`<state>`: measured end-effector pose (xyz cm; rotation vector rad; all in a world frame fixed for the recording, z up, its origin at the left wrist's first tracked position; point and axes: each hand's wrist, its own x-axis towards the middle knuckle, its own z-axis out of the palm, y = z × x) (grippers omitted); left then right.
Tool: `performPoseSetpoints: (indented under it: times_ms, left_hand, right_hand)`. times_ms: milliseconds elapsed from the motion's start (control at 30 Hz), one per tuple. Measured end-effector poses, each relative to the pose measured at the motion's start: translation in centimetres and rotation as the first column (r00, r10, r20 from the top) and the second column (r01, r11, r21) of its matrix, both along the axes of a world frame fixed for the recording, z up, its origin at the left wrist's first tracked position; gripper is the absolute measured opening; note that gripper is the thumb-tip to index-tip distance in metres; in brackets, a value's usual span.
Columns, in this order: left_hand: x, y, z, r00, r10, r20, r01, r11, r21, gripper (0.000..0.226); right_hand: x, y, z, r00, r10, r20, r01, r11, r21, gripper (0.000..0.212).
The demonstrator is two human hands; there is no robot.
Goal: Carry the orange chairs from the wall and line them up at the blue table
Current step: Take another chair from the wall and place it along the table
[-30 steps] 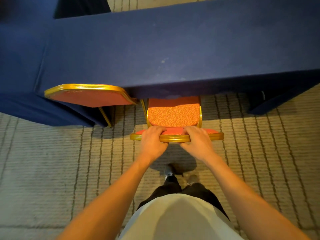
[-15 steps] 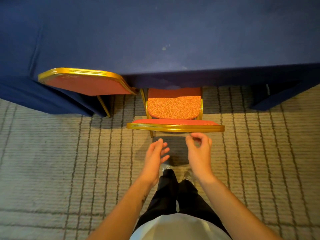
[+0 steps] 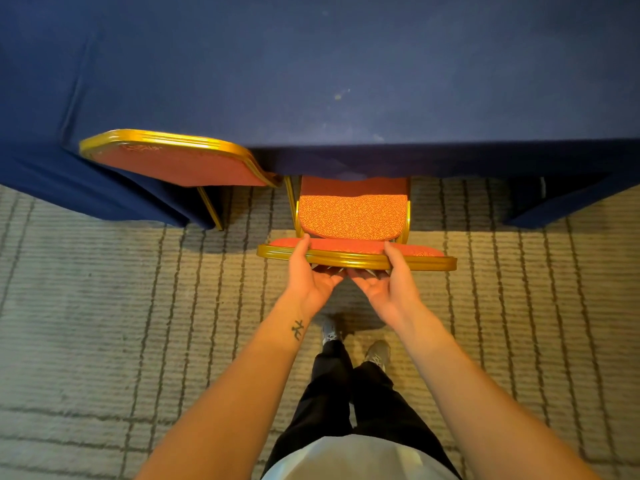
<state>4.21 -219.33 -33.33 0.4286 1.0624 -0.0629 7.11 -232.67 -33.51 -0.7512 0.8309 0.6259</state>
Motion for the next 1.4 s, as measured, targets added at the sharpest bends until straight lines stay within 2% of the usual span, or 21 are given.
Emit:
performPoseSetpoints:
  times_ms: [133,267,600,867,1033,1233,1400]
  left_hand:
    - [1.4,0.2,-0.4,0.998,-0.056,-0.001,0.056,0.997,0.054,0.031]
    - [2.9,0.8,-1.1,0.996,-0.082,0.026,0.08,0.994,0.079,0.02]
    - [7.9,4.0,-2.0,0.998,-0.037,0.051,0.032,0.994,0.1,0.025]
    - [13.4,5.7,-3.0,0.995,-0.02,0.1,0.009,0.994,0.106,0.019]
    - [16.4,6.7,-3.3,0.995,-0.018,0.101,0.006,0.993,0.117,0.026]
    - [19.9,8.5,-3.7,0.993,-0.019,0.12,0.005,0.993,0.116,0.015]
    - [22.5,9.3,-3.8,0.988,-0.003,0.151,-0.015,0.993,0.12,0.033]
  right_hand:
    - [1.2,-0.2,-0.5,1.0,0.007,-0.002,-0.007,1.0,0.023,0.044]
    - [3.2,-0.3,-0.6,0.999,0.044,-0.018,-0.044,0.999,0.028,0.029]
    - [8.2,2.7,-1.4,0.996,0.076,0.052,-0.077,0.997,0.008,0.033]
    - [13.8,4.8,-1.7,0.996,0.065,0.068,-0.066,0.998,-0.001,0.042]
    - [17.1,5.9,-1.8,0.994,0.081,0.078,-0.08,0.997,-0.014,0.019]
    - [20.7,7.4,-1.8,0.99,0.103,0.092,-0.101,0.994,-0.03,0.013]
    - [23.2,8.3,-2.4,0.986,0.101,0.129,-0.099,0.995,-0.021,0.023]
